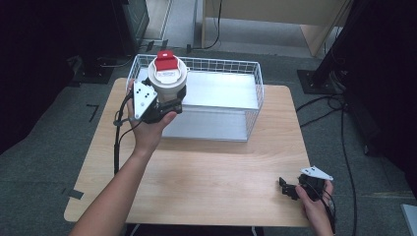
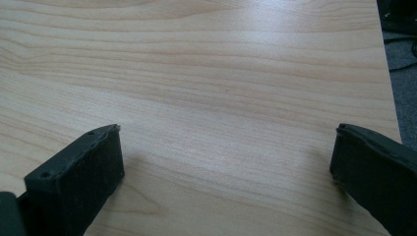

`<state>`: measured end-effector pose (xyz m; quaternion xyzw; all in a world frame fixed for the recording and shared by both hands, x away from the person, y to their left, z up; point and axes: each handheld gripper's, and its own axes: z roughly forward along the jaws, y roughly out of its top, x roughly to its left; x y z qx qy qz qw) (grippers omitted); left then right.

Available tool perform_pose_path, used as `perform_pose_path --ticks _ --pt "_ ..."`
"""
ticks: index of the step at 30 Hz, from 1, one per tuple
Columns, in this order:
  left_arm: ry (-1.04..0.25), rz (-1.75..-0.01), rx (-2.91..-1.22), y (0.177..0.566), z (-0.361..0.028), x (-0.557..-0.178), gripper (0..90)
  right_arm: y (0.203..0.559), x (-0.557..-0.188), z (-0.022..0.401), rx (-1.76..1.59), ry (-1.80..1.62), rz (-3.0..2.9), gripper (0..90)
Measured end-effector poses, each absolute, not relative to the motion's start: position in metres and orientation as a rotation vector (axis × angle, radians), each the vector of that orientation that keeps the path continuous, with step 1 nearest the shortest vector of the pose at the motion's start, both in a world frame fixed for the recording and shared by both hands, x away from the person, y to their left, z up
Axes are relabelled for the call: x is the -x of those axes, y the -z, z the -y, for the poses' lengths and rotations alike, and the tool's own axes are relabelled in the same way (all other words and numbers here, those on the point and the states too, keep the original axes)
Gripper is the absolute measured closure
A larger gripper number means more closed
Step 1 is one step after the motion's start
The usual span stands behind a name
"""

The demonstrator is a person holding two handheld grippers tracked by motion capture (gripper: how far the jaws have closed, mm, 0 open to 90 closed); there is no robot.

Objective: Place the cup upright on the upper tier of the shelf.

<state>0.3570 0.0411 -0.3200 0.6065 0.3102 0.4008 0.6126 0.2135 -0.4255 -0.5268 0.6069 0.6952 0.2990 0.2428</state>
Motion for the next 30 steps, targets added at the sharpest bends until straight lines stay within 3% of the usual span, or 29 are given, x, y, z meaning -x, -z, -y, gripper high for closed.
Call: perform_pose_path --ticks 18,30 --pt "-0.903 -0.813 -1.422 0.323 -0.037 -0.413 9.8 0.527 -0.214 0.425 -1.665 -0.822 -1.895 0.0" --pt "-0.872 -0.842 -1.429 0.323 -0.038 -0.427 9.8 0.527 -0.213 0.426 -1.664 -0.825 -1.897 0.0"
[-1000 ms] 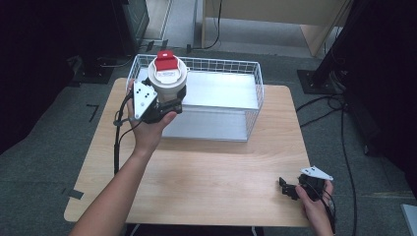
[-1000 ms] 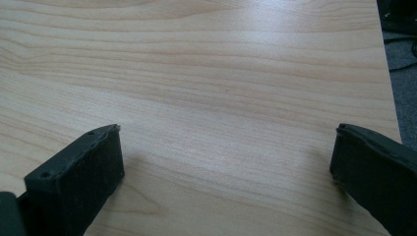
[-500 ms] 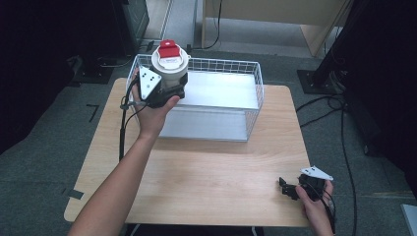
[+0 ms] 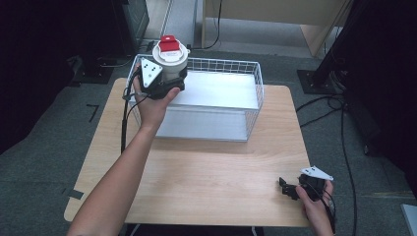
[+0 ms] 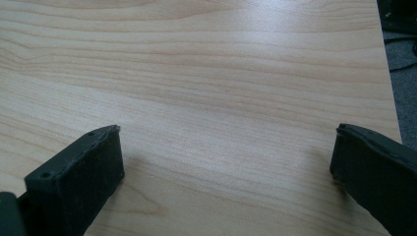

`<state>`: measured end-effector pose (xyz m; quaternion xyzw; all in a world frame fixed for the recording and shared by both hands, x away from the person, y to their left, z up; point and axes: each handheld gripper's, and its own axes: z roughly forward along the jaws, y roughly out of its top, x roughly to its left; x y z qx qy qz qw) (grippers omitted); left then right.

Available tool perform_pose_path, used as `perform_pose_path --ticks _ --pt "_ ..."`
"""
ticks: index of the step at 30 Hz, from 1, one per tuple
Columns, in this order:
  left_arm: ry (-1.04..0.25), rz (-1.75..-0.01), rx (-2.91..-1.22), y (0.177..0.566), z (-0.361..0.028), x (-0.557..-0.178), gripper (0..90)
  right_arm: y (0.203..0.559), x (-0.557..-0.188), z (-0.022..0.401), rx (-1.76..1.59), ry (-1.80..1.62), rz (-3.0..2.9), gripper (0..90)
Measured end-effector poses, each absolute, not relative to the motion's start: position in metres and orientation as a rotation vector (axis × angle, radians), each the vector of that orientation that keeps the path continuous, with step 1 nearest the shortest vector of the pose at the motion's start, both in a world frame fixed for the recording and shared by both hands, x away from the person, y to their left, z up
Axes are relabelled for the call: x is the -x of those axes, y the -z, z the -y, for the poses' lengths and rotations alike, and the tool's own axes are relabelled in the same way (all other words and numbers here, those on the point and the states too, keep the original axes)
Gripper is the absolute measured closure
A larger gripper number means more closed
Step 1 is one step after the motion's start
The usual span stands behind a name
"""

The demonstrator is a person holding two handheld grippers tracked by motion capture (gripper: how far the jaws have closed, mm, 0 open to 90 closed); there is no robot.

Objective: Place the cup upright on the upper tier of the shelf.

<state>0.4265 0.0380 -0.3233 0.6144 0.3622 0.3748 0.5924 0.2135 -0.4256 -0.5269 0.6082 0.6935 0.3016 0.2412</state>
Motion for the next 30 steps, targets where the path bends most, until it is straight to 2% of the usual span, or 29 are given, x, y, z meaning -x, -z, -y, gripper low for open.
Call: perform_pose_path --ticks 12,21,30 --pt "-0.792 -0.899 -1.443 0.321 -0.049 -0.428 10.5 0.527 -0.214 0.425 -1.662 -0.821 -1.897 0.0" --pt "-0.780 -0.905 -1.456 0.319 -0.053 -0.425 1.2 0.527 -0.214 0.425 -1.662 -0.820 -1.898 0.0" --pt "-0.785 -0.882 -1.462 0.321 -0.054 -0.415 1.2 0.527 -0.214 0.425 -1.663 -0.820 -1.897 0.0"
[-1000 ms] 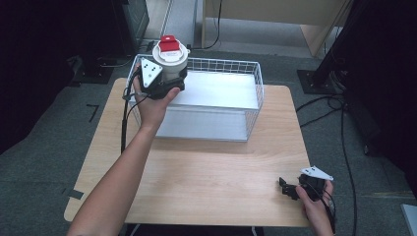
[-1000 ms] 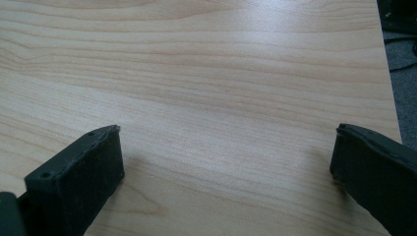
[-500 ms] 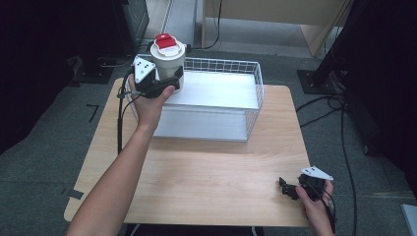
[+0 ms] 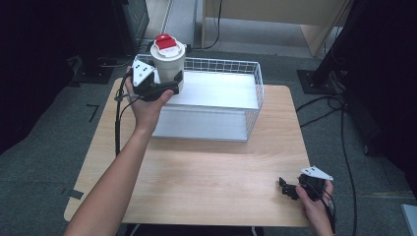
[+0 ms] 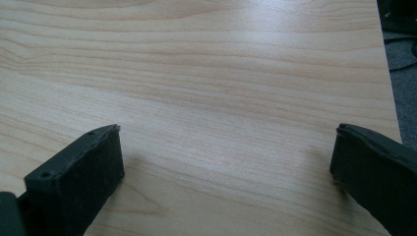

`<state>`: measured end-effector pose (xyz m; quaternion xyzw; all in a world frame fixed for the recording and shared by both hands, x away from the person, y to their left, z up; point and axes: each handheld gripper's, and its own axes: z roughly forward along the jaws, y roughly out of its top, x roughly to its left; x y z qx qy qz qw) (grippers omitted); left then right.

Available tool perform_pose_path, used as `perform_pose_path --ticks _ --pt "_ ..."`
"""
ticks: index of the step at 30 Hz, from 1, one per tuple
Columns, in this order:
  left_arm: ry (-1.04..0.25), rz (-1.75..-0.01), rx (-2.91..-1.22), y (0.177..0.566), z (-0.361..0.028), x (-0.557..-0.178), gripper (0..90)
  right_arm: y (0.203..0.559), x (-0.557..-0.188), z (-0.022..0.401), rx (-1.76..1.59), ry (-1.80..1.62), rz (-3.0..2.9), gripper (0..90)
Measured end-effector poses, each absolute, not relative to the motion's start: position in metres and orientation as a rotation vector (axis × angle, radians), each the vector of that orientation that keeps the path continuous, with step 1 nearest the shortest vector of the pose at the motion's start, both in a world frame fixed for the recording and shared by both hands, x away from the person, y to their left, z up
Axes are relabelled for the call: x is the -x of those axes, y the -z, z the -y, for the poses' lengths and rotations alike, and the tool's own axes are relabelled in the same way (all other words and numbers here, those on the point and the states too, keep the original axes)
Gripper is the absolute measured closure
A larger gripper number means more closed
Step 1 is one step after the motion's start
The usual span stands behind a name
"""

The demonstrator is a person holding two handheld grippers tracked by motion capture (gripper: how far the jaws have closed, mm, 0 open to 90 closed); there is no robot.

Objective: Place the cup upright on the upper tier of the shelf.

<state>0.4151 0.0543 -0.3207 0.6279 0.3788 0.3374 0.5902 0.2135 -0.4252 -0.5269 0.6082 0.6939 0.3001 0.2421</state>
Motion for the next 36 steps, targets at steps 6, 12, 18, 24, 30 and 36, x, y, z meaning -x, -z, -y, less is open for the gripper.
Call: perform_pose_path --ticks 6,12,18,24,30,36 --pt "-0.788 -0.875 -1.451 0.325 -0.060 -0.406 1.2 0.527 -0.213 0.425 -1.664 -0.821 -1.897 0.0" --pt "-0.797 -0.845 -1.452 0.327 -0.065 -0.392 1.2 0.527 -0.214 0.425 -1.662 -0.820 -1.898 0.0" --pt "-0.804 -0.823 -1.449 0.332 -0.070 -0.376 1.2 0.527 -0.213 0.425 -1.661 -0.819 -1.899 0.0" --pt "-0.798 -0.796 -1.444 0.335 -0.075 -0.358 1.2 0.527 -0.213 0.425 -1.660 -0.818 -1.900 0.0" --pt "-0.816 -0.766 -1.441 0.339 -0.082 -0.339 1.2 0.527 -0.213 0.425 -1.659 -0.819 -1.898 0.0" --pt "-0.817 -0.760 -1.449 0.347 -0.091 -0.325 1.2 0.527 -0.213 0.425 -1.661 -0.819 -1.898 0.0"
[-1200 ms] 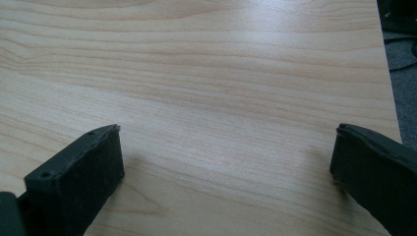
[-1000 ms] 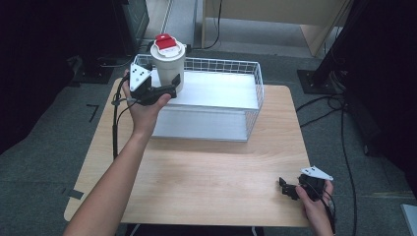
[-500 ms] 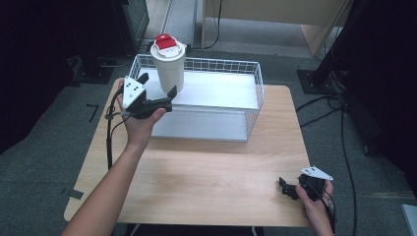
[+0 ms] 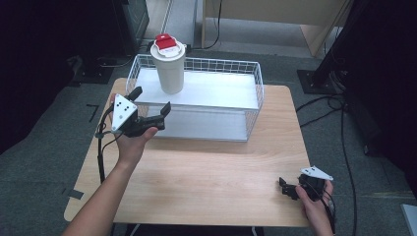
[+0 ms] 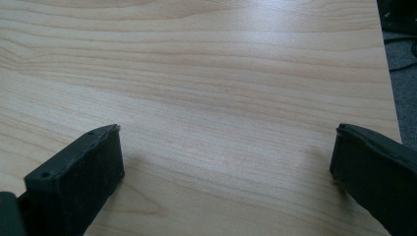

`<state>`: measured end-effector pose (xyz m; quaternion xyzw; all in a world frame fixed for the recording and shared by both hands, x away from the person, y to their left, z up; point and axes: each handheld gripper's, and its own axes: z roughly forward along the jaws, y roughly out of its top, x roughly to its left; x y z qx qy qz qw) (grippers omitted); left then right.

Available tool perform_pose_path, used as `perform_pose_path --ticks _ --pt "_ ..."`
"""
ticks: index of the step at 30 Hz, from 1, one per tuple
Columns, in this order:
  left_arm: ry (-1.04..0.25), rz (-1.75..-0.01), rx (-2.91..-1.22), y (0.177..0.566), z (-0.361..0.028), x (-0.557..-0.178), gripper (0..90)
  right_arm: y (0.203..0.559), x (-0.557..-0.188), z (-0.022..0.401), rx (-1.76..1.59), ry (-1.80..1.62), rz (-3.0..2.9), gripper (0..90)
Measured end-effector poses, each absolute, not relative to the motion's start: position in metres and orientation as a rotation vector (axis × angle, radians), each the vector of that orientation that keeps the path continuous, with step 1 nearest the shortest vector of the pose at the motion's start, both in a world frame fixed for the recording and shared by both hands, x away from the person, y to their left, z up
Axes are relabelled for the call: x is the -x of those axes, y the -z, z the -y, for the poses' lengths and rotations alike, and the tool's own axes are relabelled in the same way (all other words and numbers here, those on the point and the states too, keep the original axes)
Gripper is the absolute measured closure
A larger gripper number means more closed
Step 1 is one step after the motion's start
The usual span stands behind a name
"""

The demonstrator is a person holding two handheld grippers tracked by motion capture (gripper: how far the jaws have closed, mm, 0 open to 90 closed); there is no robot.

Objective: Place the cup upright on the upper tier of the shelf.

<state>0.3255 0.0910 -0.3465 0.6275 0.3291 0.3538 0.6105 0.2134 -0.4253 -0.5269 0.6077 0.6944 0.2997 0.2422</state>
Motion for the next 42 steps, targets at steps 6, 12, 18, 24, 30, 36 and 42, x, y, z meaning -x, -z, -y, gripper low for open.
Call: perform_pose_path --ticks 6,12,18,24,30,36,42 --pt "-0.823 -0.750 -1.461 0.353 -0.102 -0.312 1.2 0.527 -0.213 0.425 -1.662 -0.820 -1.899 0.0" --pt "-0.829 -0.755 -1.456 0.361 -0.115 -0.298 1.3 0.527 -0.213 0.425 -1.663 -0.819 -1.898 0.0" --pt "-0.827 -0.774 -1.451 0.370 -0.130 -0.288 1.3 0.527 -0.213 0.425 -1.663 -0.819 -1.899 0.0" --pt "-0.836 -0.805 -1.473 0.385 -0.143 -0.282 1.2 0.527 -0.213 0.425 -1.663 -0.819 -1.899 0.0" --pt "-0.828 -0.841 -1.494 0.403 -0.156 -0.275 1.2 0.527 -0.213 0.425 -1.663 -0.819 -1.899 0.0" --pt "-0.816 -0.876 -1.519 0.420 -0.167 -0.267 1.2 0.527 -0.213 0.425 -1.663 -0.820 -1.897 0.0" --pt "-0.816 -0.904 -1.542 0.432 -0.178 -0.261 1.2 0.527 -0.213 0.425 -1.664 -0.820 -1.897 0.0"
